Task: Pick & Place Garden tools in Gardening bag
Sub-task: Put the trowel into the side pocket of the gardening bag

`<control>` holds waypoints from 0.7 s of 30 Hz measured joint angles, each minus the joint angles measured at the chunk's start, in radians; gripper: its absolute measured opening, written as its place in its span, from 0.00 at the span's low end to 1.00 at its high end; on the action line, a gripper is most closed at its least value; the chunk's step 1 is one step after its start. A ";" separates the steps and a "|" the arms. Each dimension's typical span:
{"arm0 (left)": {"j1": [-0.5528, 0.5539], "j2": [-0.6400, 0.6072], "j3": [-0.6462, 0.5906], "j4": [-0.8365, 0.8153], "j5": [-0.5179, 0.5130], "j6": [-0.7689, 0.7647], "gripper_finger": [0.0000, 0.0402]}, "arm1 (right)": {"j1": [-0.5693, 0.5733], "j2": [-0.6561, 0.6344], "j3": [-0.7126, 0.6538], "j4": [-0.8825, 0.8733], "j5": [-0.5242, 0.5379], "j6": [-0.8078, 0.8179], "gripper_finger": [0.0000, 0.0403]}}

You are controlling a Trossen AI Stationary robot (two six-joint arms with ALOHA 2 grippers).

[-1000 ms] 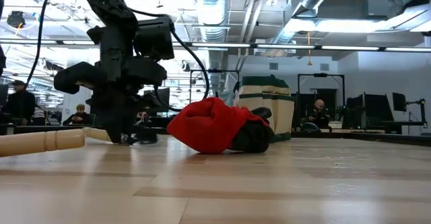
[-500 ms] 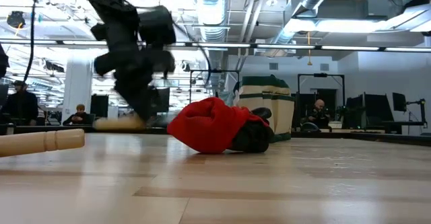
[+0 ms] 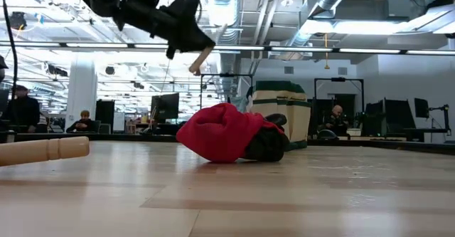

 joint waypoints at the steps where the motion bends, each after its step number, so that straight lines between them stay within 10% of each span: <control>1: 0.016 0.011 0.000 0.059 -0.012 -0.001 0.15 | -0.009 0.000 0.000 0.000 -0.015 0.000 0.34; 21: 0.324 0.571 0.001 1.064 0.250 -0.388 0.15 | -0.185 0.000 0.000 0.054 -0.065 0.183 0.32</control>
